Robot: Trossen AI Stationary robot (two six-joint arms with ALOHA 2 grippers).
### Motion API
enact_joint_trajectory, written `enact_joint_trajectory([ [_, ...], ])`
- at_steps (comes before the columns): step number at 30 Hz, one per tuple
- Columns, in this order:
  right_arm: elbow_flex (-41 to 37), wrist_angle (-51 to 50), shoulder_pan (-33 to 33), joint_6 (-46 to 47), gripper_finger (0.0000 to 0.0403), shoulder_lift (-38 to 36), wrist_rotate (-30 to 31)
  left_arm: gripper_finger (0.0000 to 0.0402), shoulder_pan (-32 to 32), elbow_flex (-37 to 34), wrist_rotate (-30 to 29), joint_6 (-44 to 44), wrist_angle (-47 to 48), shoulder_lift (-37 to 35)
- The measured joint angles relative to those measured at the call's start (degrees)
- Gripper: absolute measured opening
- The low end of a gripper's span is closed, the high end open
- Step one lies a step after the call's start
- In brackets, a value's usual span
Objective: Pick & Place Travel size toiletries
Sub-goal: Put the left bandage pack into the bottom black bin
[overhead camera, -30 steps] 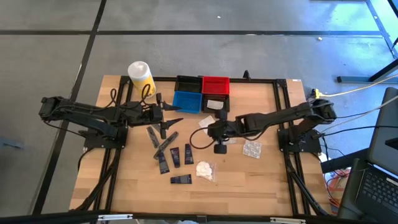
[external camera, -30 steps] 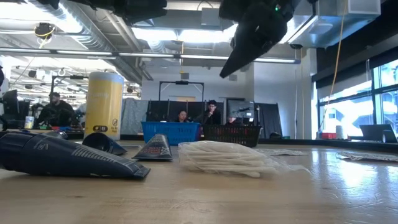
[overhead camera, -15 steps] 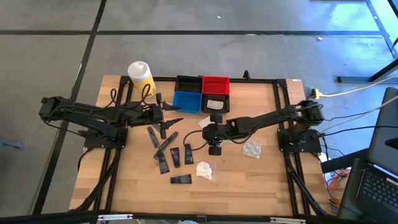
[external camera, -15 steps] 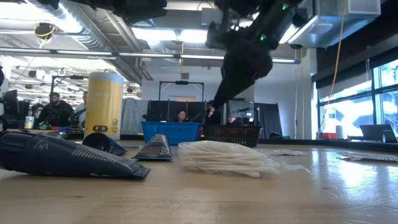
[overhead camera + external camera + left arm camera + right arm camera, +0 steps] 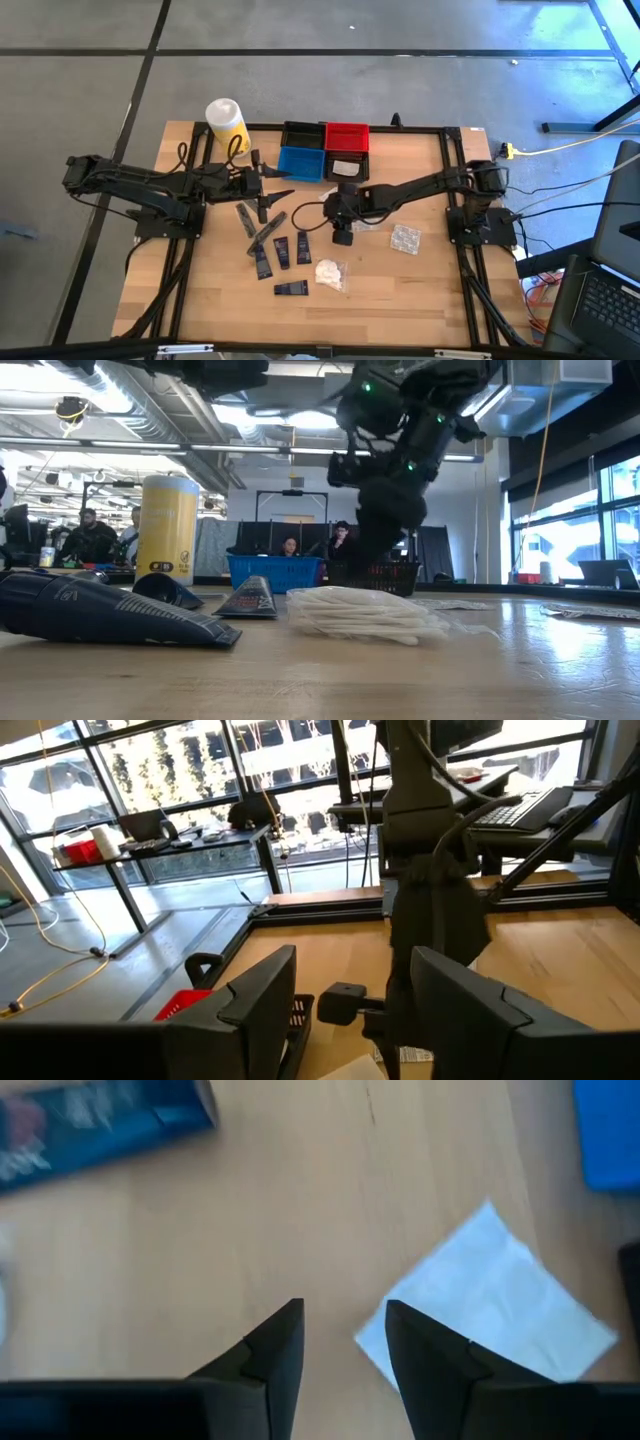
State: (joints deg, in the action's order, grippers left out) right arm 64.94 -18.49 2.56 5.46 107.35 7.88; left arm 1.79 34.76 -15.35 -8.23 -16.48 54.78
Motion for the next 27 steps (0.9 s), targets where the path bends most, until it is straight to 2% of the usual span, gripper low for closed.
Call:
enact_joint_trajectory([
  [14, -6.7, 11.4, -2.4, 2.9, 0.0165, 0.1, -3.0, 0.0196, 0.0, 0.0, 0.0, 0.0, 0.0, 0.0],
  [21, -6.6, 12.5, -1.9, 3.1, 0.0137, 3.0, -1.2, 0.0196, 0.0, 0.0, 0.0, 0.0, 0.0, 0.0],
  [27, -6.5, 12.8, -1.9, 4.4, 0.0091, 3.3, -1.1, 0.0196, 0.0, 0.0, 0.0, 0.0, 0.0, 0.0],
])
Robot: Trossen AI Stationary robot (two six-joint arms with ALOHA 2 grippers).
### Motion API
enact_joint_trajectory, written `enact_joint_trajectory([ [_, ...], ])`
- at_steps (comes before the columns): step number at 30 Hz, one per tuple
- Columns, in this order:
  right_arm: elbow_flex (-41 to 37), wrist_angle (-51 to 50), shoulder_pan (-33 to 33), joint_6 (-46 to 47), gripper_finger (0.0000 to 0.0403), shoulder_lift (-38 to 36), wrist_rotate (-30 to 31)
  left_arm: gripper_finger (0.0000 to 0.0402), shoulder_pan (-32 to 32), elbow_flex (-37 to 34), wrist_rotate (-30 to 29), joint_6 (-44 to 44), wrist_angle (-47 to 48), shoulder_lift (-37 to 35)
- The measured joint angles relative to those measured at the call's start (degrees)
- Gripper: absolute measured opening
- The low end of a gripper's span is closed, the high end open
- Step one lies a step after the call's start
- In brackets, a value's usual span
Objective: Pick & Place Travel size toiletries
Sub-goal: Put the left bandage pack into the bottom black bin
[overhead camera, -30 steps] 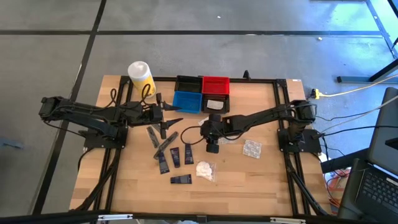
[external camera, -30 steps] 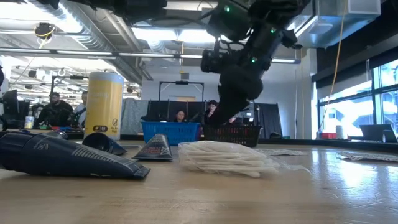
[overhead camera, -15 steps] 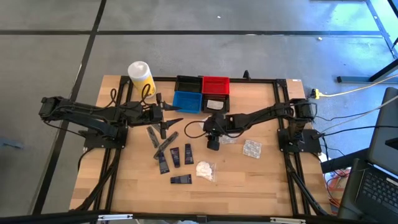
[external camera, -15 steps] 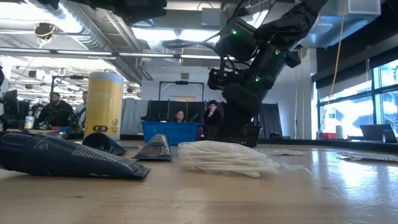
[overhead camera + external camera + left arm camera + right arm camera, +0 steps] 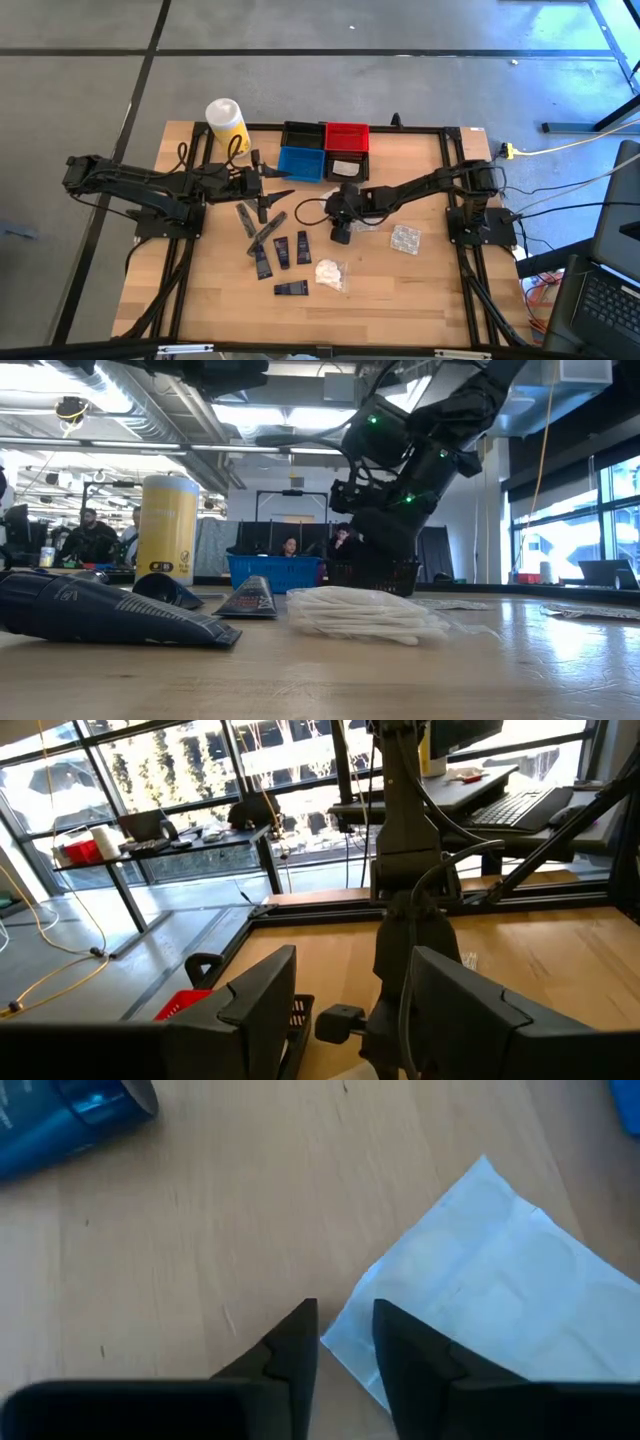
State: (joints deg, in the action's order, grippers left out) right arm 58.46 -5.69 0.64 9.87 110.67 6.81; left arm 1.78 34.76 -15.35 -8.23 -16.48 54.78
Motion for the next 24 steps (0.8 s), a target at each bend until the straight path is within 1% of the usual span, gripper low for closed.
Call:
enact_joint_trajectory([
  [6, 0.0, -0.1, 0.0, 0.4, 0.0021, 0.0, -0.2, 0.0196, 0.0, 0.0, 0.0, 0.0, 0.0, 0.0],
  [8, 0.0, -0.2, 0.0, 0.5, 0.0007, 0.0, -0.2, 0.0196, 0.0, 0.0, 0.0, 0.0, 0.0, 0.0],
  [16, -0.1, -0.5, 0.4, 0.6, 0.0003, -0.3, -0.2, 0.0196, 0.0, 0.0, 0.0, 0.0, 0.0, 0.0],
  [21, -0.5, -2.3, 1.2, 0.4, 0.0002, -2.2, -0.5, 0.0196, 0.0, 0.0, 0.0, 0.0, 0.0, 0.0],
  [24, -0.4, -1.6, 1.5, 0.2, 0.0002, -3.5, -0.6, 0.0196, 0.0, 0.0, 0.0, 0.0, 0.0, 0.0],
])
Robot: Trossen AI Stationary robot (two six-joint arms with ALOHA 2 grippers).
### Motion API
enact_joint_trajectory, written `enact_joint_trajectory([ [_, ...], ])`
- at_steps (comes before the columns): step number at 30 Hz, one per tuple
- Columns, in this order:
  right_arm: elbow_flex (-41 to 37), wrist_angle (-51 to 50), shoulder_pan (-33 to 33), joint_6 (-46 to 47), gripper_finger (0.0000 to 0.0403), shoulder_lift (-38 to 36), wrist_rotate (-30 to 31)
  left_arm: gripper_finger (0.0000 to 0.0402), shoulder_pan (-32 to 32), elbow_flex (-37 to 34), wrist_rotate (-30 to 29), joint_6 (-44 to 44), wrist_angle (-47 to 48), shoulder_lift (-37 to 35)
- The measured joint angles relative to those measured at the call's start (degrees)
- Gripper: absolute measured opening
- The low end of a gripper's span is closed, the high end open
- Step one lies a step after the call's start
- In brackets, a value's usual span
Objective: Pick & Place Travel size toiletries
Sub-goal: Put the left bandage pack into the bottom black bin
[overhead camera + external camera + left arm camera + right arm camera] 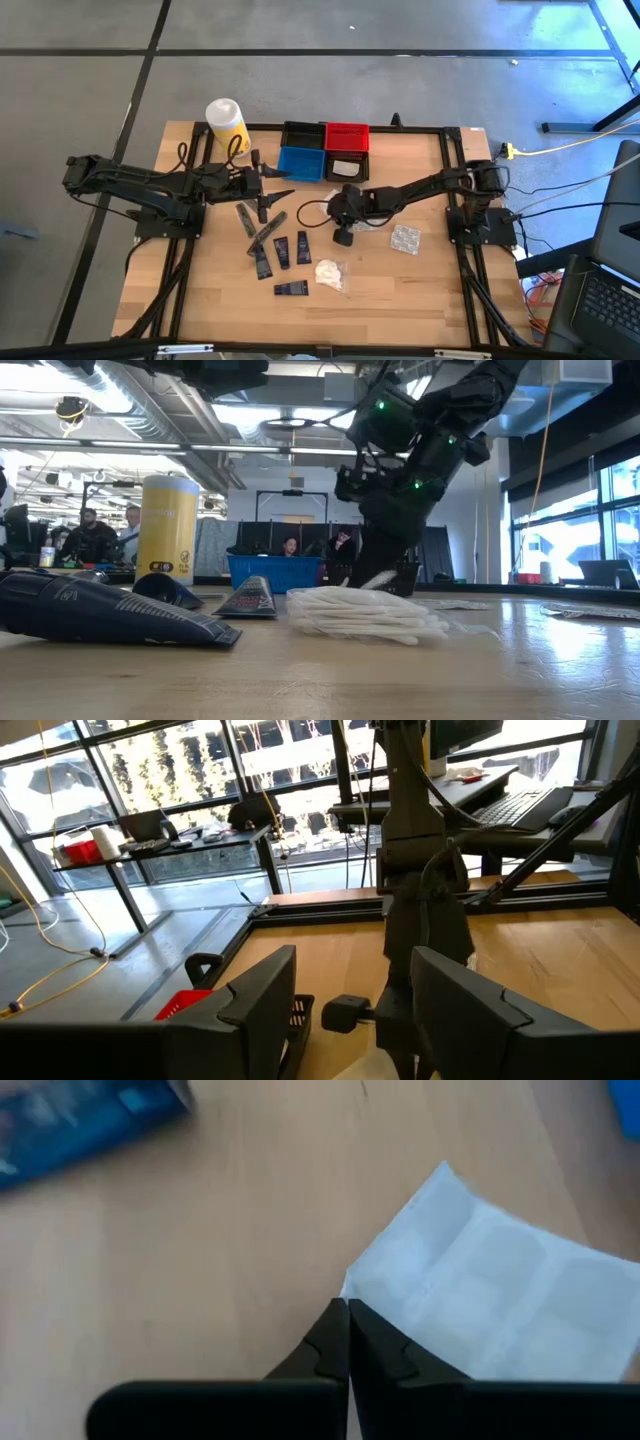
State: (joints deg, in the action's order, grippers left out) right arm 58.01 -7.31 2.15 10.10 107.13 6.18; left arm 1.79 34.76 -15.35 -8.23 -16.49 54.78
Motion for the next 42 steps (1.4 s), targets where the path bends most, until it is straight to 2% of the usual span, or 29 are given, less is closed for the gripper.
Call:
enact_joint_trajectory([
  [4, 0.0, -0.1, 0.3, 0.0, 0.0001, -0.7, -0.2, 0.0196, 0.0, 0.0, 0.0, 0.0, 0.0, 0.0],
  [11, 0.1, 0.2, 0.4, -1.0, 0.0001, -2.4, -4.0, 0.0196, 0.0, 0.0, 0.0, 0.0, 0.0, 0.0],
  [28, 0.2, -2.6, -0.3, -6.0, 0.0000, -9.3, -4.1, 0.0196, 0.0, 0.0, 0.0, 0.0, 0.0, 0.0],
  [40, 0.2, -10.5, -6.4, -11.1, 0.0000, -15.7, -4.1, 0.0196, 0.0, 0.0, 0.0, 0.0, 0.0, 0.0],
  [42, 0.2, -11.6, -8.0, -12.5, 0.0000, -16.3, -5.6, 0.0196, 0.0, 0.0, 0.0, 0.0, 0.0, 0.0],
])
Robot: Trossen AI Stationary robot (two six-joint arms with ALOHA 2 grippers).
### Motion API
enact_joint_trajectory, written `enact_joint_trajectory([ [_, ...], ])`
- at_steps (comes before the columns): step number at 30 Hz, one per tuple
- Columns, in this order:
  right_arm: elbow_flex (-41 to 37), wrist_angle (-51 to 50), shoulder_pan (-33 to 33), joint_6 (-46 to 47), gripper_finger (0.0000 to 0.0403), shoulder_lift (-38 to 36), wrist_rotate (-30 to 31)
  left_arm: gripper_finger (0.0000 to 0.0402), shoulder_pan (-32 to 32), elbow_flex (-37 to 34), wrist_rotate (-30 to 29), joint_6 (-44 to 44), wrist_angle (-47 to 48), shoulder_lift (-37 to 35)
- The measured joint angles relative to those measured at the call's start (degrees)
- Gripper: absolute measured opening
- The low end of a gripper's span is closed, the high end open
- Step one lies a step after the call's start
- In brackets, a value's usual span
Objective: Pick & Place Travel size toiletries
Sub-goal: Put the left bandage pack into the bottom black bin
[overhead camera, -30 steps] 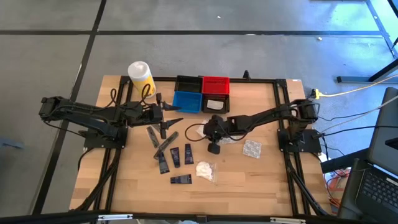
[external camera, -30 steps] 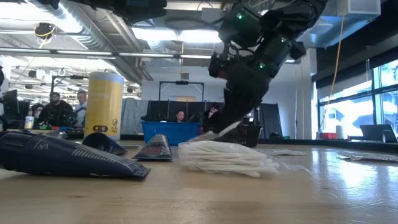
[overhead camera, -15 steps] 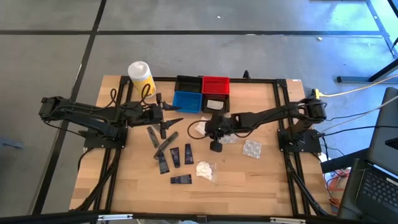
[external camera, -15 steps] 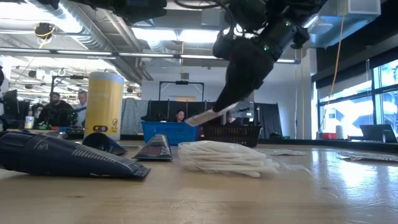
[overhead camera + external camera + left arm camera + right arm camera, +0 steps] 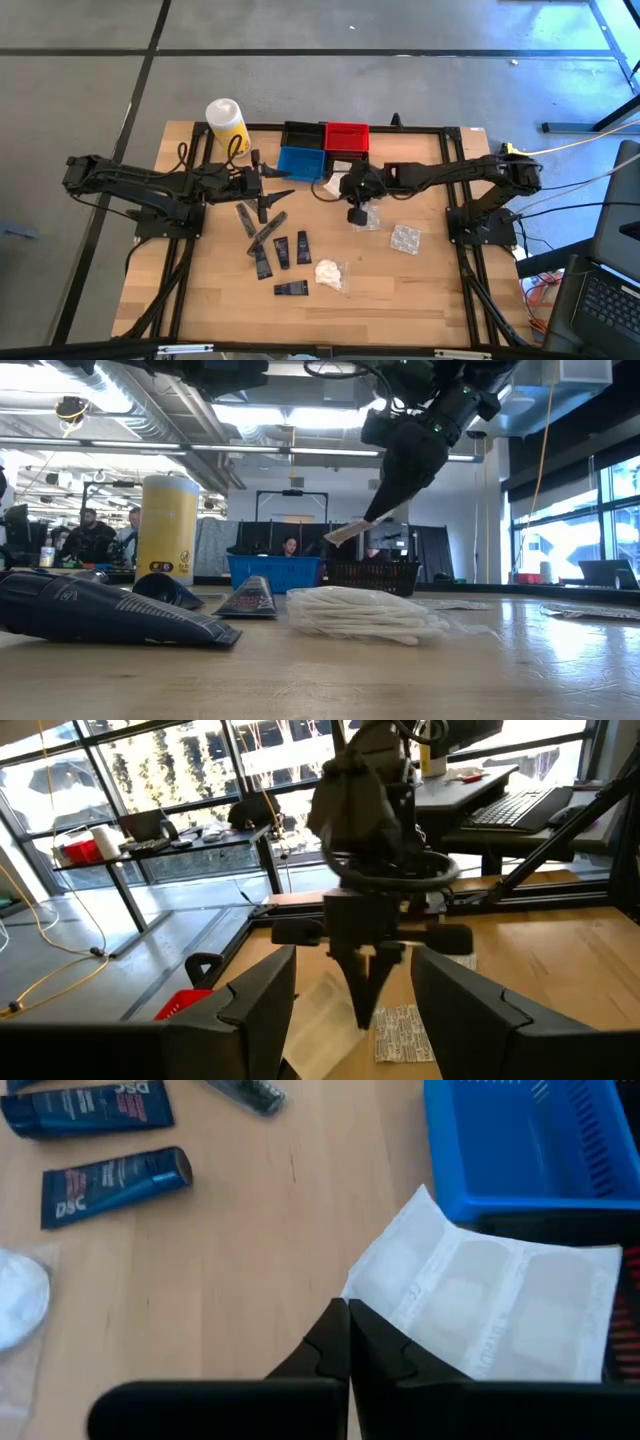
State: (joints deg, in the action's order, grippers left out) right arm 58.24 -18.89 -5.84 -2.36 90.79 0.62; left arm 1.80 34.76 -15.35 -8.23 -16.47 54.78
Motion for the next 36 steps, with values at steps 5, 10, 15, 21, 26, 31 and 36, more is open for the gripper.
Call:
enact_joint_trajectory([
  [5, 0.0, -1.4, -4.3, -2.8, 0.0000, -0.2, -8.2, 0.0196, 0.0, 0.0, 0.0, 0.0, 0.0, 0.0],
  [10, 0.0, -1.9, -9.1, -5.9, 0.0000, -0.2, -14.8, 0.0196, 0.0, 0.0, 0.0, 0.0, 0.0, 0.0],
  [15, 0.0, -1.8, -14.8, -7.6, 0.0000, -0.2, -19.5, 0.0196, 0.0, 0.0, 0.0, 0.0, 0.0, 0.0],
  [21, 0.0, -1.0, -20.8, -8.8, 0.0000, -0.2, -27.3, 0.0196, 0.0, 0.0, 0.0, 0.0, 0.0, 0.0],
  [26, 0.0, -0.8, -24.0, -8.8, 0.0000, -0.2, -29.2, 0.0196, 0.0, 0.0, 0.0, 0.0, 0.0, 0.0],
  [31, 0.0, -0.8, -24.8, -8.7, 0.0000, 0.9, -28.7, 0.0196, 0.0, 0.0, 0.0, 0.0, 0.0, 0.0],
  [36, 0.0, -0.8, -24.8, -8.6, 0.0000, 3.9, -28.7, 0.0196, 0.0, 0.0, 0.0, 0.0, 0.0, 0.0],
])
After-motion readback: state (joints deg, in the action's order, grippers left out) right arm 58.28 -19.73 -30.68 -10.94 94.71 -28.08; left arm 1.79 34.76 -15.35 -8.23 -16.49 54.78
